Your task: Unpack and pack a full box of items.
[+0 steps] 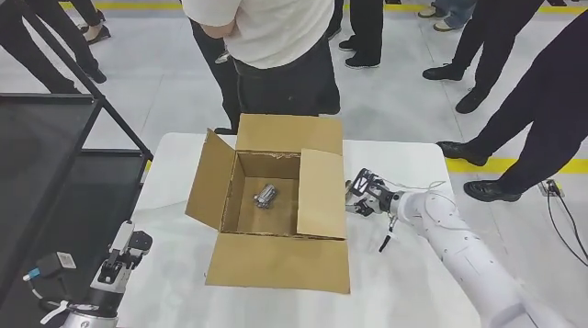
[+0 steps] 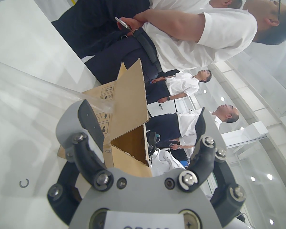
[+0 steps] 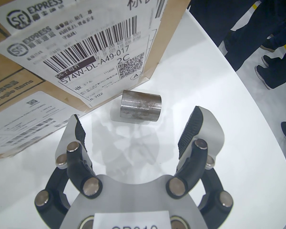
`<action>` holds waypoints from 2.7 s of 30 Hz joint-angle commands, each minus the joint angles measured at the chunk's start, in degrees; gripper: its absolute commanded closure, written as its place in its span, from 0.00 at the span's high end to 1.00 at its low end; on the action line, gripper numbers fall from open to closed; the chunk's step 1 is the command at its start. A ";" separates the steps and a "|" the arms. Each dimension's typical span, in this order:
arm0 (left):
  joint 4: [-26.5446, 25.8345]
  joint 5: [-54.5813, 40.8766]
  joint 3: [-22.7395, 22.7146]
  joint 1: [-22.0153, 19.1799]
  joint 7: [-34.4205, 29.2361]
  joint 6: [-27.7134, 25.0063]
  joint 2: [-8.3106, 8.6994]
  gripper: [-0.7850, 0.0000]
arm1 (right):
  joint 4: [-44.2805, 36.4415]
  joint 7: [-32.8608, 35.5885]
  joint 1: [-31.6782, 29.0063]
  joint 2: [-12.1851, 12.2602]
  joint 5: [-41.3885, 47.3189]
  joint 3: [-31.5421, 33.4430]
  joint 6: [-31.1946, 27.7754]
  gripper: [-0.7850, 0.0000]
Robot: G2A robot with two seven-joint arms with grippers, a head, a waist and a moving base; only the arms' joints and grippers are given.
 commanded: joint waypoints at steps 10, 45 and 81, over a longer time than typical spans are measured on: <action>0.00 0.00 0.00 0.00 0.00 0.00 0.00 1.00 | -2.46 -0.66 -0.53 0.10 -0.15 0.52 -2.52 1.00; 0.00 0.00 0.00 0.00 0.00 0.00 0.00 1.00 | 5.65 3.92 1.83 -4.78 1.40 -0.54 2.83 0.79; 0.00 0.00 0.00 0.00 0.00 0.00 0.00 1.00 | 12.90 -11.83 4.04 -1.82 0.64 1.51 -2.97 0.00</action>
